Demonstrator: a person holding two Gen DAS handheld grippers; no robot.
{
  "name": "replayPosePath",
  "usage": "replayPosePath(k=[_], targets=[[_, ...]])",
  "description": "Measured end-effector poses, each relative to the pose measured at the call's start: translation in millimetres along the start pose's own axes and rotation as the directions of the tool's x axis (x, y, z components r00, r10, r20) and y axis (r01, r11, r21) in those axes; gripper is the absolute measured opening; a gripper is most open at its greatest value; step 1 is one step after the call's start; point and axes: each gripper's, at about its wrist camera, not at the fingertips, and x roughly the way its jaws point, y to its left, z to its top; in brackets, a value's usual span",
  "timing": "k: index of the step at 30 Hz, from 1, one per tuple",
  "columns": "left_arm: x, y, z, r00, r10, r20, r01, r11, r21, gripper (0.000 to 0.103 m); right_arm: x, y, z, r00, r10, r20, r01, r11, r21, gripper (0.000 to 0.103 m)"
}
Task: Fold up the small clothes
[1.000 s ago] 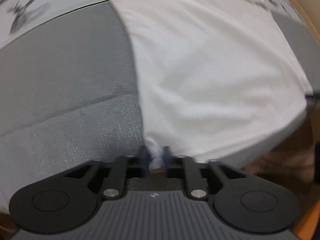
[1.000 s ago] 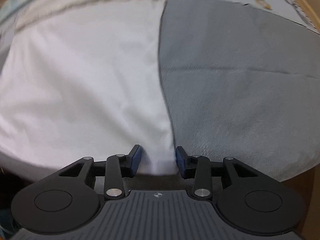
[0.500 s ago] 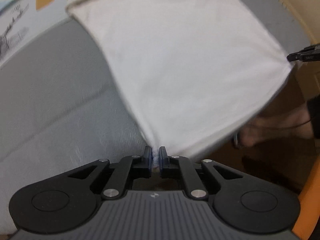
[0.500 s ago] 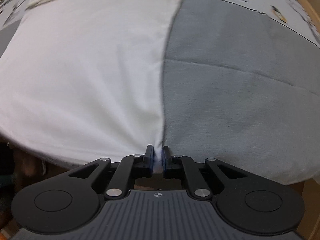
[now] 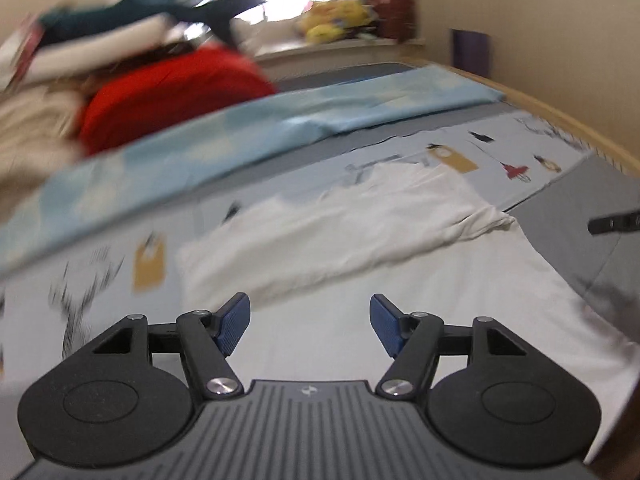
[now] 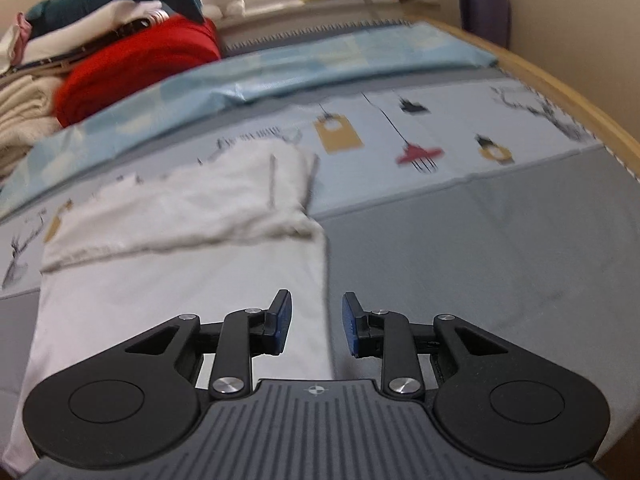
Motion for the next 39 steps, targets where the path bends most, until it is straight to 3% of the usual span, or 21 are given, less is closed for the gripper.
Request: replayPosePath(k=[2, 4, 6, 8, 11, 14, 18, 20, 23, 25, 26, 27, 33, 37, 39], targets=[[30, -24, 19, 0.999, -0.031, 0.009, 0.03, 0.998, 0.059, 0.067, 1, 7, 1, 0.999, 0.025, 0.025, -0.025, 1.0, 0.004, 0.028], [61, -39, 32, 0.999, -0.052, 0.016, 0.051, 0.996, 0.079, 0.05, 2, 10, 1, 0.999, 0.039, 0.03, -0.039, 0.999, 0.0, 0.015], [93, -46, 33, 0.997, -0.079, -0.001, 0.079, 0.996, 0.049, 0.019, 6, 13, 3, 0.999, 0.042, 0.02, -0.042, 0.999, 0.005, 0.008], [125, -55, 40, 0.995, -0.098, 0.005, 0.098, 0.995, 0.006, 0.014, 12, 13, 7, 0.998, 0.059, 0.011, -0.059, 0.998, 0.024, 0.007], [174, -58, 35, 0.993, -0.115, 0.002, 0.115, 0.991, -0.068, 0.015, 17, 16, 10, 0.999, 0.053, -0.004, -0.053, 0.999, 0.01, 0.007], [210, -68, 36, 0.989, -0.146, -0.026, 0.143, 0.985, -0.093, 0.025, 21, 19, 12, 0.998, 0.057, -0.021, -0.057, 0.998, 0.002, 0.007], [248, -89, 25, 0.969, -0.212, -0.13, 0.209, 0.977, -0.041, 0.055, 29, 23, 17, 0.997, 0.063, -0.04, -0.063, 0.998, 0.0, 0.007], [252, -103, 20, 0.975, -0.193, -0.111, 0.2, 0.978, 0.056, 0.063, 33, 25, 20, 0.997, 0.064, -0.047, -0.064, 0.998, 0.003, 0.008], [258, -111, 21, 0.98, -0.173, -0.094, 0.183, 0.977, 0.112, 0.063, 39, 30, 23, 0.997, 0.059, -0.057, -0.058, 0.998, 0.007, 0.008], [262, -102, 26, 0.974, -0.205, -0.098, 0.211, 0.976, 0.051, 0.034, 44, 33, 23, 0.996, 0.056, -0.067, -0.055, 0.998, 0.014, 0.008], [262, -96, 29, 0.97, -0.22, -0.099, 0.223, 0.975, 0.017, 0.014, 46, 35, 24, 0.996, 0.053, -0.072, -0.052, 0.999, 0.016, 0.008], [261, -89, 32, 0.969, -0.23, -0.095, 0.23, 0.973, -0.008, 0.004, 48, 37, 24, 0.996, 0.048, -0.077, -0.047, 0.999, 0.017, 0.008], [219, -30, 52, 0.985, -0.168, 0.024, 0.17, 0.98, -0.107, 0.004, 61, 56, 25, 0.993, 0.031, -0.11, -0.031, 1.0, 0.005, 0.008], [186, 67, 39, 0.998, -0.041, 0.049, 0.053, 0.964, -0.262, 0.004, 67, 83, 26, 0.988, 0.051, -0.143, -0.059, 0.997, -0.053, 0.008], [169, 129, 16, 0.999, 0.043, 0.026, -0.03, 0.934, -0.357, 0.004, 68, 101, 26, 0.988, 0.059, -0.143, -0.074, 0.992, -0.103, 0.008]])
